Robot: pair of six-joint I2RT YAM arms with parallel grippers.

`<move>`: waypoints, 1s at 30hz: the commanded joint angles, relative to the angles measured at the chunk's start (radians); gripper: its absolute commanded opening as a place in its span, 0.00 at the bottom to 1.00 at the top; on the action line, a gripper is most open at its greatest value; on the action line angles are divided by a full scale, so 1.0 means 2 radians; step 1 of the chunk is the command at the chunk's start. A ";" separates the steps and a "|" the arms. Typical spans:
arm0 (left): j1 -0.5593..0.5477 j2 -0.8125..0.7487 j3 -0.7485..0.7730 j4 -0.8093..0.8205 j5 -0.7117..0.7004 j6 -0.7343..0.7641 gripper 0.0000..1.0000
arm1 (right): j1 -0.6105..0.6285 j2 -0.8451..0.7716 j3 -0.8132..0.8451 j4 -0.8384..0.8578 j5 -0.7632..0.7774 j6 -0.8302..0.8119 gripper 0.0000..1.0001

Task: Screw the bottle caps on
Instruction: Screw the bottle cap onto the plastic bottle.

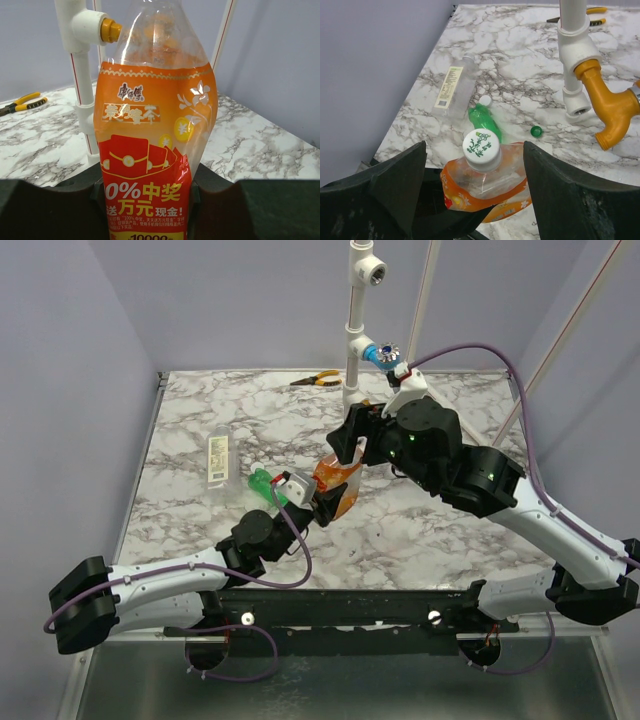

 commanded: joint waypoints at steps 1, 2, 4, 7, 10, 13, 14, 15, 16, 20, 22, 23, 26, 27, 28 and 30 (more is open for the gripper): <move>0.002 -0.015 -0.006 0.018 0.018 -0.006 0.00 | 0.003 0.003 0.000 0.025 0.001 -0.019 0.80; 0.002 -0.016 -0.006 0.017 0.019 -0.006 0.00 | 0.003 0.005 0.001 0.024 0.003 -0.018 0.80; 0.002 -0.019 -0.007 0.015 0.020 -0.006 0.00 | 0.003 0.007 0.002 0.021 0.010 -0.013 0.79; 0.002 -0.023 -0.007 0.012 0.021 -0.007 0.00 | 0.003 0.005 0.002 0.013 0.022 0.000 0.74; 0.002 -0.026 -0.008 0.010 0.021 -0.008 0.00 | 0.003 0.004 -0.001 0.009 0.026 0.008 0.66; 0.002 -0.028 -0.009 0.008 0.022 -0.008 0.00 | 0.003 0.001 -0.006 0.018 0.022 0.007 0.65; 0.002 -0.029 -0.009 0.007 0.021 -0.009 0.00 | 0.003 -0.001 -0.009 0.024 0.019 0.005 0.64; 0.002 -0.029 -0.010 0.007 0.022 -0.009 0.00 | 0.003 -0.002 -0.011 0.028 0.014 0.002 0.63; 0.002 -0.031 -0.010 0.007 0.021 -0.009 0.00 | 0.003 -0.001 -0.011 0.029 0.012 0.001 0.63; 0.002 -0.031 -0.009 0.006 0.022 -0.009 0.00 | 0.003 0.004 -0.010 0.032 0.003 -0.004 0.57; 0.002 -0.030 -0.009 0.005 0.021 -0.008 0.00 | 0.003 0.005 -0.011 0.033 0.000 -0.005 0.55; 0.002 -0.030 -0.009 0.005 0.022 -0.008 0.00 | 0.003 0.005 -0.011 0.034 0.000 -0.006 0.52; 0.002 -0.030 -0.010 0.005 0.022 -0.009 0.00 | 0.003 0.007 -0.010 0.033 -0.002 -0.007 0.50; 0.002 -0.030 -0.010 0.005 0.022 -0.010 0.00 | 0.003 0.007 -0.010 0.032 -0.002 -0.007 0.49; 0.002 -0.031 -0.010 0.005 0.021 -0.009 0.00 | 0.003 0.008 -0.010 0.031 -0.003 -0.007 0.49; 0.003 -0.031 -0.010 0.005 0.021 -0.010 0.00 | 0.003 0.010 -0.011 0.031 -0.004 -0.006 0.49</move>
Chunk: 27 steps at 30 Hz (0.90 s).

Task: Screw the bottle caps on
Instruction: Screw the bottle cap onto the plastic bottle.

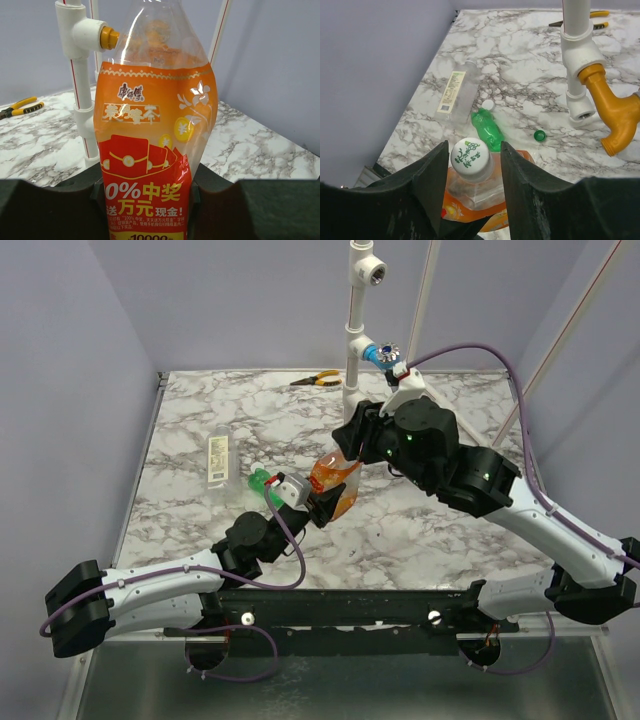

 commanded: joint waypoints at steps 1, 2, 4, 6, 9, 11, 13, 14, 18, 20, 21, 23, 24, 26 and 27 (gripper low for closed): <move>0.002 -0.009 -0.004 0.006 0.012 -0.006 0.00 | 0.002 0.007 -0.005 0.008 -0.007 -0.005 0.49; 0.002 -0.009 -0.003 0.006 0.013 -0.006 0.00 | 0.002 0.007 -0.005 0.007 -0.008 -0.005 0.49; 0.002 -0.008 -0.003 0.005 0.013 -0.005 0.00 | 0.003 0.008 -0.005 0.006 -0.009 -0.004 0.48; 0.002 -0.007 -0.003 0.005 0.013 -0.005 0.00 | 0.002 0.010 -0.003 0.004 -0.010 -0.004 0.48; 0.002 -0.006 -0.001 0.004 0.014 -0.004 0.00 | 0.003 0.011 -0.003 0.002 -0.012 -0.003 0.47; 0.002 -0.006 -0.001 0.003 0.014 -0.004 0.00 | 0.002 0.011 -0.004 0.002 -0.012 -0.003 0.45; 0.002 -0.005 -0.001 0.003 0.014 -0.005 0.00 | 0.002 0.012 -0.003 0.000 -0.010 -0.003 0.41; 0.002 -0.004 -0.001 0.003 0.014 -0.004 0.00 | 0.003 0.012 -0.003 -0.001 -0.010 -0.002 0.40; 0.003 -0.003 0.000 0.001 0.014 -0.004 0.00 | 0.003 0.014 -0.003 -0.003 -0.011 -0.003 0.37; 0.003 -0.001 0.002 0.000 0.012 -0.004 0.00 | 0.003 0.018 0.000 -0.010 -0.009 -0.003 0.35; 0.003 0.000 0.003 0.000 0.012 -0.003 0.00 | 0.002 0.019 0.001 -0.012 -0.007 -0.003 0.34; 0.003 0.002 0.006 0.000 0.013 -0.001 0.00 | 0.002 0.023 0.004 -0.021 -0.001 0.000 0.31; 0.003 0.004 0.008 0.000 0.013 0.003 0.00 | 0.003 0.026 0.006 -0.025 0.002 0.003 0.31; 0.003 0.007 0.015 0.000 0.012 0.010 0.00 | 0.003 0.033 0.014 -0.040 0.013 0.013 0.30; 0.003 0.010 0.020 0.000 0.013 0.017 0.00 | 0.003 0.039 0.021 -0.053 0.019 0.020 0.29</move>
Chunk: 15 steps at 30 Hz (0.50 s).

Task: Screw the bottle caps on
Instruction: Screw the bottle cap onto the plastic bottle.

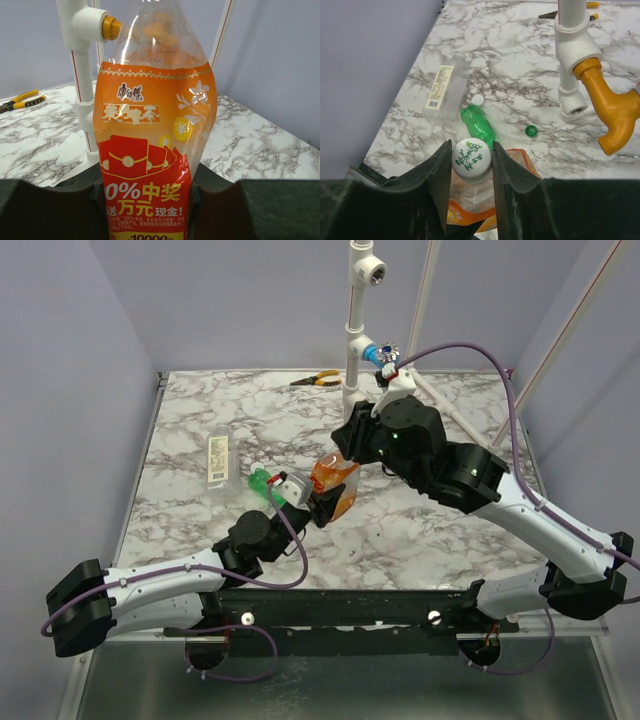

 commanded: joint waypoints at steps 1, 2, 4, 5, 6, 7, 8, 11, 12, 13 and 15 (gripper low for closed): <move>0.001 0.009 0.025 0.006 0.013 0.021 0.00 | 0.003 0.027 0.023 -0.056 0.024 0.025 0.29; 0.001 0.013 0.031 0.006 0.012 0.031 0.00 | 0.002 0.035 0.033 -0.071 0.029 0.034 0.28; 0.000 0.022 0.044 0.007 0.013 0.048 0.00 | 0.003 0.053 0.054 -0.102 0.042 0.051 0.28; 0.000 0.025 0.049 0.007 0.012 0.052 0.00 | 0.002 0.062 0.062 -0.115 0.050 0.060 0.27; 0.000 0.030 0.055 0.008 0.011 0.056 0.00 | 0.003 0.068 0.070 -0.126 0.054 0.069 0.27; 0.000 0.034 0.059 0.010 0.009 0.059 0.00 | 0.003 0.073 0.074 -0.134 0.058 0.076 0.27; 0.000 0.039 0.064 0.015 0.009 0.061 0.00 | 0.003 0.077 0.077 -0.138 0.061 0.082 0.27; 0.000 0.052 0.076 0.021 0.002 0.064 0.00 | 0.002 0.092 0.088 -0.158 0.074 0.104 0.27; 0.001 0.056 0.078 0.022 0.000 0.063 0.00 | 0.002 0.099 0.094 -0.167 0.081 0.110 0.27; 0.000 0.059 0.081 0.024 -0.003 0.063 0.00 | 0.003 0.105 0.100 -0.177 0.086 0.118 0.27; 0.000 0.066 0.086 0.024 -0.009 0.062 0.00 | 0.004 0.115 0.110 -0.189 0.101 0.128 0.26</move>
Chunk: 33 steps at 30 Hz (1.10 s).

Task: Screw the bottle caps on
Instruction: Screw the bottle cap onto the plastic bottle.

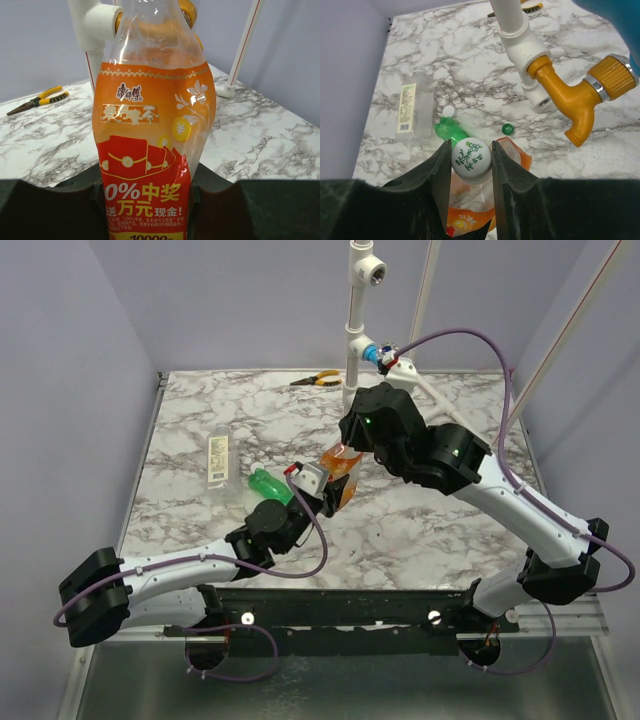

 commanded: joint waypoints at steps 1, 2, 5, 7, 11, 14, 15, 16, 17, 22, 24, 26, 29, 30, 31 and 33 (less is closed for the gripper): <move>-0.006 0.011 0.039 0.044 0.024 0.031 0.00 | 0.010 0.041 0.006 -0.072 0.009 0.043 0.26; -0.006 0.012 0.039 0.044 0.023 0.029 0.00 | 0.011 0.044 0.009 -0.072 0.013 0.045 0.27; -0.006 0.017 0.040 0.043 0.016 0.026 0.00 | 0.011 0.053 0.016 -0.069 0.017 0.045 0.31; -0.006 0.019 0.038 0.043 0.015 0.024 0.00 | 0.012 0.056 0.021 -0.066 0.020 0.044 0.32; -0.006 0.018 0.030 0.041 0.012 0.019 0.00 | 0.012 0.052 0.020 -0.055 0.021 0.038 0.36; -0.006 0.016 0.021 0.038 0.014 0.011 0.00 | 0.012 0.043 0.013 -0.041 0.022 0.031 0.37; -0.006 0.015 0.018 0.036 0.014 0.009 0.00 | 0.012 0.039 0.011 -0.037 0.023 0.030 0.37; -0.006 0.014 0.015 0.035 0.014 0.005 0.00 | 0.012 0.036 0.007 -0.033 0.022 0.027 0.38; -0.006 0.012 0.012 0.035 0.013 0.003 0.00 | 0.012 0.032 0.005 -0.028 0.022 0.025 0.38; -0.006 0.004 -0.003 0.029 0.011 -0.004 0.00 | 0.012 0.018 -0.004 -0.006 0.023 0.007 0.41; -0.005 0.003 -0.004 0.028 0.010 -0.004 0.00 | 0.012 0.018 -0.003 -0.004 0.022 0.003 0.43; -0.005 0.002 -0.006 0.028 0.010 -0.004 0.00 | 0.013 0.017 -0.003 -0.002 0.022 0.001 0.44; -0.005 0.001 -0.009 0.027 0.009 -0.005 0.00 | 0.013 0.015 -0.004 0.000 0.021 -0.004 0.46; -0.005 0.002 -0.009 0.027 0.009 -0.004 0.00 | 0.013 0.015 -0.005 0.001 0.020 -0.004 0.47; -0.005 0.001 -0.009 0.027 0.009 -0.004 0.00 | 0.012 0.014 -0.006 0.002 0.020 -0.004 0.49; -0.005 -0.001 -0.011 0.027 0.009 -0.004 0.00 | 0.013 0.010 -0.009 0.004 0.019 -0.006 0.52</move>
